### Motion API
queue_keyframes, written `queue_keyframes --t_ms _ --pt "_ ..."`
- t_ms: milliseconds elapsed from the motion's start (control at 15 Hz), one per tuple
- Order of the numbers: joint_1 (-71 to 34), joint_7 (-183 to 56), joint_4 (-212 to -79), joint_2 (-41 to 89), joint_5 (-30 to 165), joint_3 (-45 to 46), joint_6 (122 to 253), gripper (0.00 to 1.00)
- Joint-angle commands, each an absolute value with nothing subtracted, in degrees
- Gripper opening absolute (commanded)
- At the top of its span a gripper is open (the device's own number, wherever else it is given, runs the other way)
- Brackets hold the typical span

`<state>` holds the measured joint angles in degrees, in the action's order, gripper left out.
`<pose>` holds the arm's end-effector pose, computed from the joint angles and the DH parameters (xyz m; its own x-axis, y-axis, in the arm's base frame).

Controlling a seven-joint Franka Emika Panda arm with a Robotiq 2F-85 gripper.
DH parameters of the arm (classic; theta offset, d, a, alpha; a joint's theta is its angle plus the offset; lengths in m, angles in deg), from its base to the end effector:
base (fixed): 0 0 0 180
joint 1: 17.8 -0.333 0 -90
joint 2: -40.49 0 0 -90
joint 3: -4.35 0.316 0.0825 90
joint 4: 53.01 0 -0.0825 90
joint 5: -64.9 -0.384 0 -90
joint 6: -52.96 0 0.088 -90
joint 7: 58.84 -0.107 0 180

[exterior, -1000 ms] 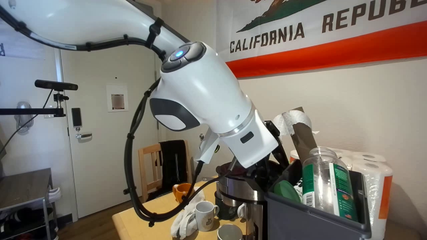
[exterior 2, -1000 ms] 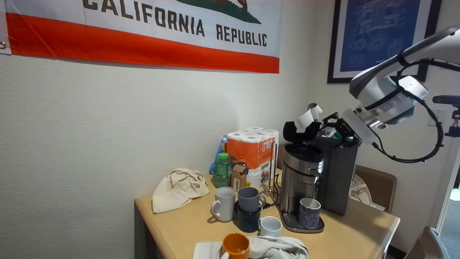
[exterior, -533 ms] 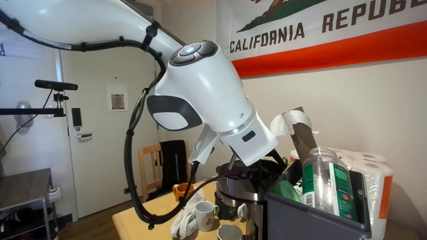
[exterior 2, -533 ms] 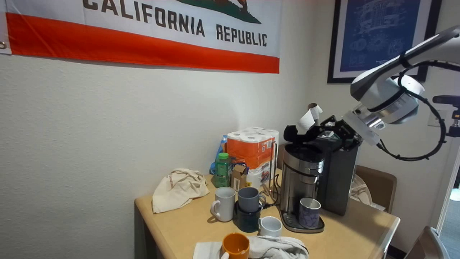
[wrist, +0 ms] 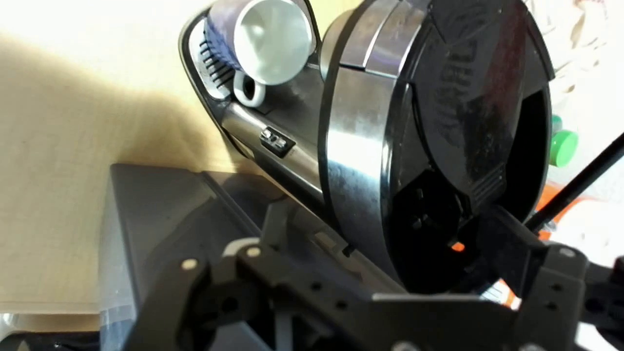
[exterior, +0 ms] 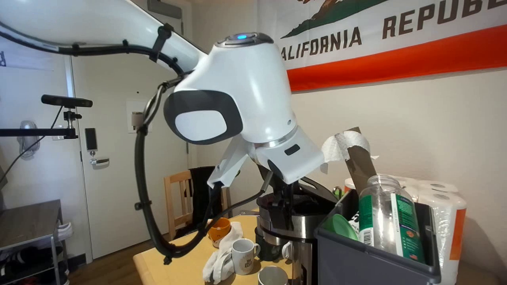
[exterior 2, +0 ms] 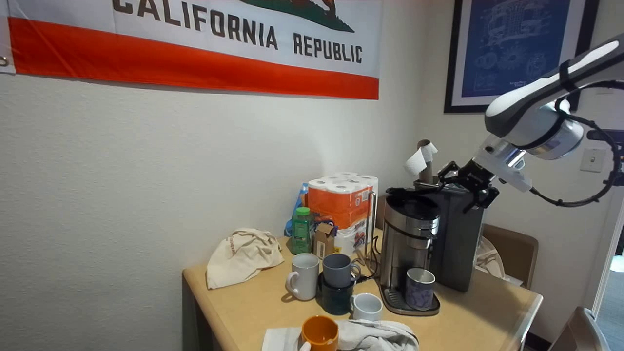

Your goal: Open the lid of the coffee maker and close it, remove the cup from the coffee maker and clean it with the towel

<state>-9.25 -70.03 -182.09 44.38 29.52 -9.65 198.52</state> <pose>0.4964 -0.2150 0.4273 0.4696 -0.8752 0.1157 -0.7232 -0.4566 -0.5181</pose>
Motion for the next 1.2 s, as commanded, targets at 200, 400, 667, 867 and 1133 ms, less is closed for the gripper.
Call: queue_keyframes --t_ms 200,400,667,867,1133 --pt "-7.8 -72.6 -182.9 48.9 38.2 -8.8 186.1 1.00" --pt "-7.4 -72.8 -183.4 49.3 41.5 -8.8 181.7 1.00" --pt "-6.4 -71.6 -186.1 48.7 42.3 -9.6 180.8 1.00" --pt "-5.6 -69.8 -189.7 47.5 39.7 -10.4 182.9 1.00" --pt "-5.5 -65.6 -193.2 43.6 32.4 -10.9 185.9 1.00"
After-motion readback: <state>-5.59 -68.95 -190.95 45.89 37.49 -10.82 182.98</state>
